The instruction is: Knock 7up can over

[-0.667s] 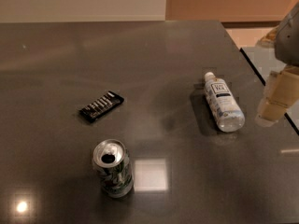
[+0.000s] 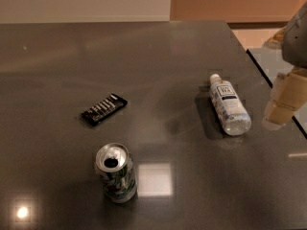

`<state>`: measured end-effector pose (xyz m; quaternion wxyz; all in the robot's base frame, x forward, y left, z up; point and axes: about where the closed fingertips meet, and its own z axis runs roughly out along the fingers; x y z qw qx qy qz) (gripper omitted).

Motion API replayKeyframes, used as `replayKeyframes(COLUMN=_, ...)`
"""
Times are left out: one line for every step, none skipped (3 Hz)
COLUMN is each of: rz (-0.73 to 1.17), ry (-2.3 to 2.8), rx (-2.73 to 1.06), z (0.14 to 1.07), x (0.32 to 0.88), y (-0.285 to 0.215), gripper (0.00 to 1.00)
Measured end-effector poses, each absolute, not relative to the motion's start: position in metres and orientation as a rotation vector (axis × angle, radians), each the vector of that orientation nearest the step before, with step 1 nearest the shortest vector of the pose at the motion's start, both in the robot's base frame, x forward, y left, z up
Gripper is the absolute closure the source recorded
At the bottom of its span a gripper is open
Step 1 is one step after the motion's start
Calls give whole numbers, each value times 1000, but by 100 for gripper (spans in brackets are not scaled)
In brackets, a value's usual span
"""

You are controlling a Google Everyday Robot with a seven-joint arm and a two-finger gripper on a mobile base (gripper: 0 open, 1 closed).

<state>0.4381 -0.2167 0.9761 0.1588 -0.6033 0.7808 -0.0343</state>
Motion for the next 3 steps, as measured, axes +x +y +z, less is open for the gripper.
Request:
replayKeyframes(rz=-23, ry=2207, rx=-1751, z=969, x=433, y=-199, gripper=0)
replayKeyframes(rz=193, ry=2126, rx=-1815, z=949, x=416, y=-146, gripper=0)
replayKeyframes(rz=336, ry=2059, rx=-1843, z=938, x=402, y=-112, gripper=0)
